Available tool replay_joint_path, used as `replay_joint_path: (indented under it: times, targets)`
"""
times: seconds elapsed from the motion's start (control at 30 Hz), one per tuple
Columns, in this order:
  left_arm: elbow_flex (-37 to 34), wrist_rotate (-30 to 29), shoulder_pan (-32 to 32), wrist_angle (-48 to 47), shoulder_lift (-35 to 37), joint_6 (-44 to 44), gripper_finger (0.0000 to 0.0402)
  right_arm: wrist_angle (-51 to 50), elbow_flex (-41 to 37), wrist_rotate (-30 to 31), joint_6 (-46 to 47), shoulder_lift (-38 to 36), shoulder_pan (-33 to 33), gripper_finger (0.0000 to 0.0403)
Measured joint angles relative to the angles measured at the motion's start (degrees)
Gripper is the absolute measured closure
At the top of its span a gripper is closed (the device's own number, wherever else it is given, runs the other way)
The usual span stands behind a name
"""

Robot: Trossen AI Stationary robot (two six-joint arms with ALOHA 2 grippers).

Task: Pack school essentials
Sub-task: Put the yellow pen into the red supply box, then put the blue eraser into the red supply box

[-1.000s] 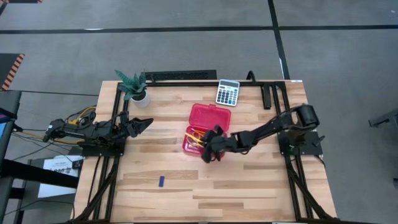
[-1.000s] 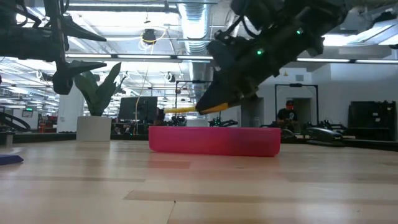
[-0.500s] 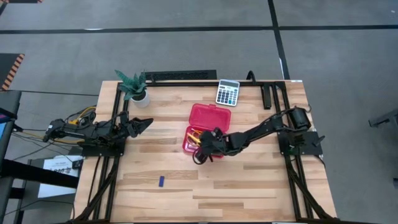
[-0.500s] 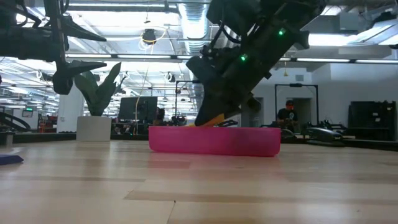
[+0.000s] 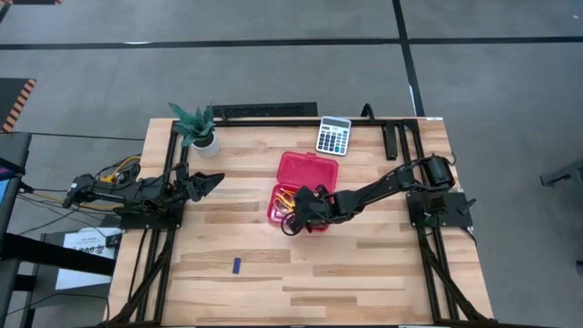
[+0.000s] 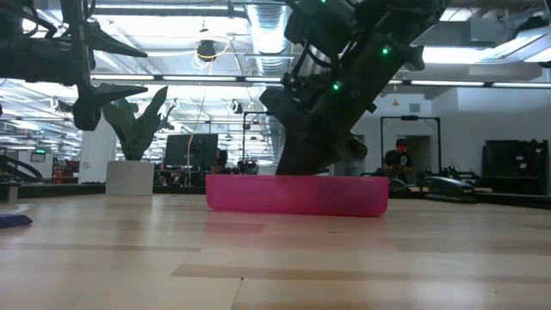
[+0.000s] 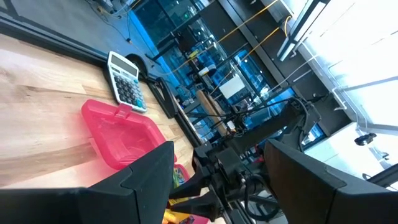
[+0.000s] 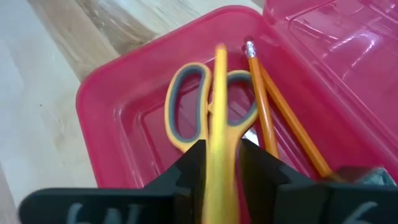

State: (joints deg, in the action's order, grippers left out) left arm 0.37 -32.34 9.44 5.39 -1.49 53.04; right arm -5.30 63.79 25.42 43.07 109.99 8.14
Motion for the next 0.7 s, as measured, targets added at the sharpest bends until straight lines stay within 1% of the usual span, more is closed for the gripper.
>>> replay_joint_path:
  times: [0.17,0.23,0.3,0.37,0.43,0.57,0.63,0.7]
  targets:
    - [-0.01,0.0,-0.01,0.0,0.01,0.02,0.0164,0.06,0.0,-0.12,-0.02,0.0,-0.11,0.0256]
    - [-0.01,0.29,-0.01,0.02,0.01,0.02,0.0164,0.38,-0.01,-1.41,-0.56,-0.29,-0.11,0.024]
    - [-0.01,1.38,-0.01,0.02,-0.01,0.06,0.0164,1.25,-0.19,-3.58,-3.36,-2.06,-0.28,0.0226]
    - [-0.01,3.12,0.0,-0.01,0.0,0.09,0.0164,4.32,0.71,-6.44,-7.43,-3.78,-0.07,0.0215]
    - [0.01,5.28,0.02,0.01,0.0,0.51,0.0164,5.49,1.82,-7.62,-11.85,-4.98,0.47,0.0208]
    - [0.02,10.68,0.0,-0.39,-0.02,1.05,0.0164,8.15,6.14,-8.96,-19.15,-4.48,1.8,0.0203]
    - [0.01,16.02,0.01,-0.64,-0.04,0.7,0.0164,8.71,8.85,-10.11,-21.92,-3.53,2.56,0.0204]
    - [0.02,22.89,0.46,-1.93,-0.24,0.76,0.0164,9.32,11.24,-11.1,-22.37,-2.07,2.95,0.0207]
